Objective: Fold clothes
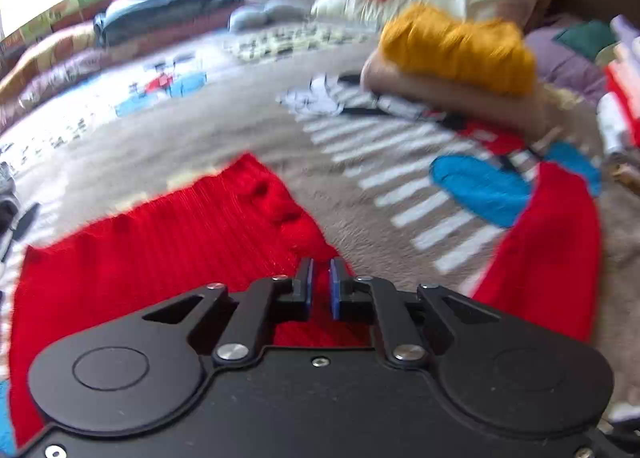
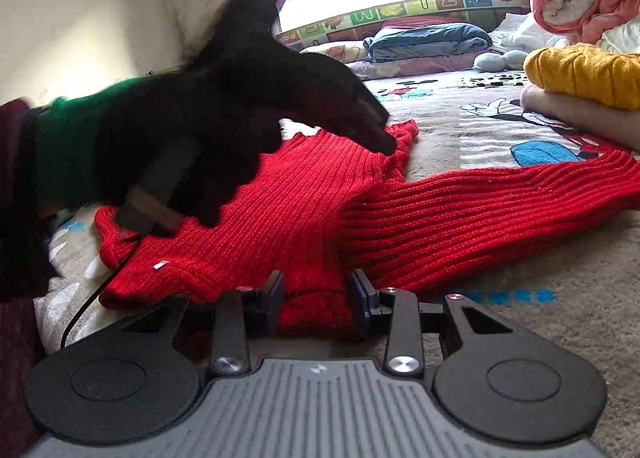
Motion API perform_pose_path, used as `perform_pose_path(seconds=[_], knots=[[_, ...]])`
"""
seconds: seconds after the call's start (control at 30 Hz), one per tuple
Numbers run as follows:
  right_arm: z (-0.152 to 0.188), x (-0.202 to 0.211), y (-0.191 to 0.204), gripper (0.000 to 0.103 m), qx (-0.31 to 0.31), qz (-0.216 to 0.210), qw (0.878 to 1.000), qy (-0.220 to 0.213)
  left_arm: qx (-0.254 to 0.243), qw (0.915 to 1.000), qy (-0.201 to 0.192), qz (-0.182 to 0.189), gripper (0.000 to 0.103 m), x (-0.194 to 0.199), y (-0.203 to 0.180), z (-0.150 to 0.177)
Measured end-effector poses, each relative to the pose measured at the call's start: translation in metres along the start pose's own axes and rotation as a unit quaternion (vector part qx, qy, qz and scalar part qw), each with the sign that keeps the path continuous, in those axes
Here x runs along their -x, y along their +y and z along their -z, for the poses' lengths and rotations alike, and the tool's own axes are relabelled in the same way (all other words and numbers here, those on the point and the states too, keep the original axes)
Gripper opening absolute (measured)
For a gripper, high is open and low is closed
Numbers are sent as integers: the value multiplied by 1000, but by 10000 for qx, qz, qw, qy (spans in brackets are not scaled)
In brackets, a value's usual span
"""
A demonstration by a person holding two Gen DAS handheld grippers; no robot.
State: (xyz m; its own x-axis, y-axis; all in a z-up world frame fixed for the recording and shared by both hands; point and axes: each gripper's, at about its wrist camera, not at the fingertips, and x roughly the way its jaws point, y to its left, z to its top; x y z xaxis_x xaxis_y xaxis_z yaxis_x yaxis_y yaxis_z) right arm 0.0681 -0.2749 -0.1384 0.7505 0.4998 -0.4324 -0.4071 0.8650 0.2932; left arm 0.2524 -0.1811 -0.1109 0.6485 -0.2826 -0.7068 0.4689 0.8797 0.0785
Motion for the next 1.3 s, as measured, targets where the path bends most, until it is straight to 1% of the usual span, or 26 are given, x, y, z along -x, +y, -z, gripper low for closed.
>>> perform_pose_path(seconds=[0.03,0.1,0.6,0.7,0.77,0.83,0.87,0.93,1.0,1.03,1.07,1.1,1.13,1.2,1.23,1.3], knots=[[0,0,0,38,-8,-4,10000,4,36,9999,157,31,7,-13,1,2],[0,-2,0,38,-39,-15,10000,6,-144,9997,180,29,6,-14,-3,-1],[1,-7,-4,38,-127,-82,9999,-17,501,9977,367,-287,6,-56,29,-52],[1,-6,-4,38,-140,-90,9999,-17,357,9978,487,-259,6,-64,28,-59],[1,-5,-3,38,-142,-87,9999,-10,633,9977,164,-171,6,-56,36,-68],[0,-6,-4,38,-154,-93,9998,-5,848,9957,159,-350,6,-63,44,-73],[0,-6,-4,38,-153,-95,9998,-4,893,9949,259,-397,6,-71,47,-73],[0,-7,-4,38,-143,-90,9999,-1,754,9953,483,-374,6,-88,46,-67],[-1,-7,-5,38,-144,-91,9999,7,726,9954,540,-318,6,-86,48,-73],[-1,-7,-5,38,-148,-93,9998,13,893,9947,449,-257,7,-79,52,-78],[-2,-7,-5,38,-153,-96,9998,20,992,9945,269,-193,8,-68,55,-79],[-2,-8,-6,38,-156,-100,9998,27,1082,9940,82,-129,16,-57,58,-80],[-3,-8,-6,38,-160,-104,9998,34,1088,9940,25,-149,22,-48,59,-78],[-4,-8,-6,38,-159,-101,9998,28,921,9957,-46,-113,43,-31,53,-72],[-5,-7,-5,38,-157,-98,9998,18,833,9964,-80,-92,46,-23,49,-69],[-7,-4,-5,38,-142,-101,9998,-50,501,9987,-92,12,51,-7,32,-62]])
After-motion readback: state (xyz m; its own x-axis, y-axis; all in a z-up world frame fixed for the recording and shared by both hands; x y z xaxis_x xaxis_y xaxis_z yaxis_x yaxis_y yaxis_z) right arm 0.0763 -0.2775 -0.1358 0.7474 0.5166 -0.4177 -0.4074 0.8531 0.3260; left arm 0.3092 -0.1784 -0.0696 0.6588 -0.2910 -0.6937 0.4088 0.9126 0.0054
